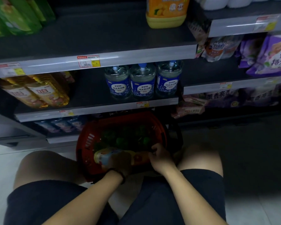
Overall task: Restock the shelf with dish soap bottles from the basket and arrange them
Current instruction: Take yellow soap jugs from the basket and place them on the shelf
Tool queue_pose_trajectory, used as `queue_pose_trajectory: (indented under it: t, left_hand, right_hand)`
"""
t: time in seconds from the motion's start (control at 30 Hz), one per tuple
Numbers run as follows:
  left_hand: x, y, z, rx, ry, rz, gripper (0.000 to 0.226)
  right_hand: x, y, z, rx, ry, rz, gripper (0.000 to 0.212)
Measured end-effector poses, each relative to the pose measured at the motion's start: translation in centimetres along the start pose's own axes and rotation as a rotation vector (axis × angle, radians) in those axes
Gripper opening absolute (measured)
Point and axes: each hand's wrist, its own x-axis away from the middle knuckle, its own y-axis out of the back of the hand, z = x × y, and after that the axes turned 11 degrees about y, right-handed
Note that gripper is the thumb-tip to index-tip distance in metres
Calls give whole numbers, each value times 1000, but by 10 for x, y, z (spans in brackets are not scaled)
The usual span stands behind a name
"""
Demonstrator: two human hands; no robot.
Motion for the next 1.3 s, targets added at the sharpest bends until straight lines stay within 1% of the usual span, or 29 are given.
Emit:
queue_pose_trajectory:
  t: [0.07, 0.17, 0.23, 0.33, 0.4, 0.47, 0.5, 0.53, 0.6, 0.67, 0.8, 0.87, 0.97, 1.13, 1.23, 1.27, 1.3]
  left_hand:
    - [10, 4, 26, 68, 54, -78, 50]
    - [17, 11, 68, 389, 72, -164, 55]
    - [21, 18, 90, 553, 75, -184, 55]
    - [30, 37, 106, 685, 70, -292, 50]
    - [39, 54, 111, 713, 51, -393, 47]
    - [47, 75, 118, 691, 22, -519, 55]
    - [53, 89, 123, 676, 8, -580, 59]
    - [57, 104, 127, 666, 2, -609, 58]
    - [68, 138, 135, 677, -23, -647, 50]
    - [82, 173, 144, 736, -82, -704, 46]
    - [115, 248, 158, 854, -172, -870, 46]
    - [135, 289, 161, 922, -219, -893, 41]
    - [159, 345, 165, 1008, -288, -916, 47]
    - [187, 423, 167, 1042, -392, -949, 46]
    - [191, 459, 166, 1052, -473, -1038, 43]
    - [191, 468, 167, 1068, -505, -1064, 47]
    - [189, 475, 167, 1118, -548, -1052, 54]
  right_hand:
    - [-1, -2, 6, 12, 11, 23, 38]
    - [-2, -7, 16, 17, 36, 44, 39]
    - [1, -10, 24, 2, 52, 72, 45]
    - [9, -14, 34, -30, 112, 110, 59]
    - [15, -15, 42, -53, 155, 109, 68]
    - [22, -11, 51, -123, 205, 94, 74]
    - [25, -6, 60, -174, 243, 76, 74]
    - [29, 0, 70, -219, 292, 51, 69]
    - [32, 16, 96, -269, 435, -18, 65]
    - [35, 37, 123, -320, 569, -47, 72]
    - [50, 96, 193, -253, 707, -61, 83]
    - [57, 124, 220, -249, 757, -95, 85]
    - [71, 160, 254, -283, 809, -142, 82]
    - [95, 210, 301, -347, 883, -230, 71]
    - [106, 241, 324, -399, 944, -291, 66]
    - [109, 252, 331, -433, 964, -303, 65]
    - [111, 263, 338, -465, 978, -317, 63]
